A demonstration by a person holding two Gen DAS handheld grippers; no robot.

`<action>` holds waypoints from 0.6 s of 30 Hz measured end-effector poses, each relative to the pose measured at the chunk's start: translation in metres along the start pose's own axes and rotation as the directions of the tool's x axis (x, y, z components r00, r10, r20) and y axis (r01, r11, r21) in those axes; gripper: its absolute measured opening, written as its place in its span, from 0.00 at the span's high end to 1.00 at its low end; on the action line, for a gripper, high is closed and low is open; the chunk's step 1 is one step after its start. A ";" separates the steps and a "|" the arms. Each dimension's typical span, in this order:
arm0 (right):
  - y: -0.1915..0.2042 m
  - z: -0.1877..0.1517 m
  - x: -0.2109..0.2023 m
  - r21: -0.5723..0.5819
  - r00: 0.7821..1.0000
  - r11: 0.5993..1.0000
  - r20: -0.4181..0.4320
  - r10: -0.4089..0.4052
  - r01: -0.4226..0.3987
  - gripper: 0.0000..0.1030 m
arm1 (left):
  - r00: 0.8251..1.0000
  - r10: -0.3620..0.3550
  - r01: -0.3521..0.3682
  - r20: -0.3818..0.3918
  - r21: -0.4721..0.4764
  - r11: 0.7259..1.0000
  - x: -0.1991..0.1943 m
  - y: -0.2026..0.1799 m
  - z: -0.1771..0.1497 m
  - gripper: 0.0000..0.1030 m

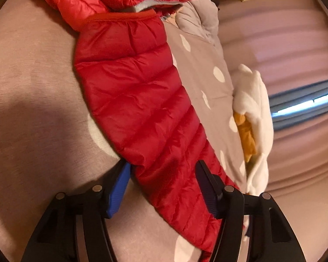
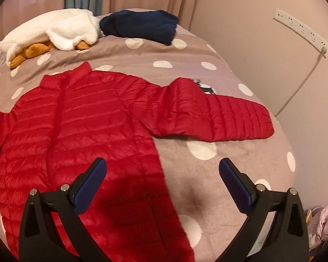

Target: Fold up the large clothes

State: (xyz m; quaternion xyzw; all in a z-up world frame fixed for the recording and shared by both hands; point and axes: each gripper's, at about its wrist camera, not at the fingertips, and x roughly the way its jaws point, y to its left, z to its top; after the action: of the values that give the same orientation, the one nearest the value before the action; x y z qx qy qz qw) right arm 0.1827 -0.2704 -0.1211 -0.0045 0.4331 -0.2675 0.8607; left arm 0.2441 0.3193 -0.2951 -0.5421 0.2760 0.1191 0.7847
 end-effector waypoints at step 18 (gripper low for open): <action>-0.039 0.012 0.023 0.107 0.997 0.991 -0.015 -0.082 0.083 0.00 | 0.994 0.099 -0.102 0.037 0.098 0.990 0.045 -0.021 0.014 0.87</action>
State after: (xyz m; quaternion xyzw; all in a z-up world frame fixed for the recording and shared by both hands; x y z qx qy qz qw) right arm 0.1846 -0.3175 -0.1212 0.0252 0.4219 -0.3259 0.8457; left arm 0.2955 0.3190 -0.2998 -0.4855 0.2960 0.1530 0.8082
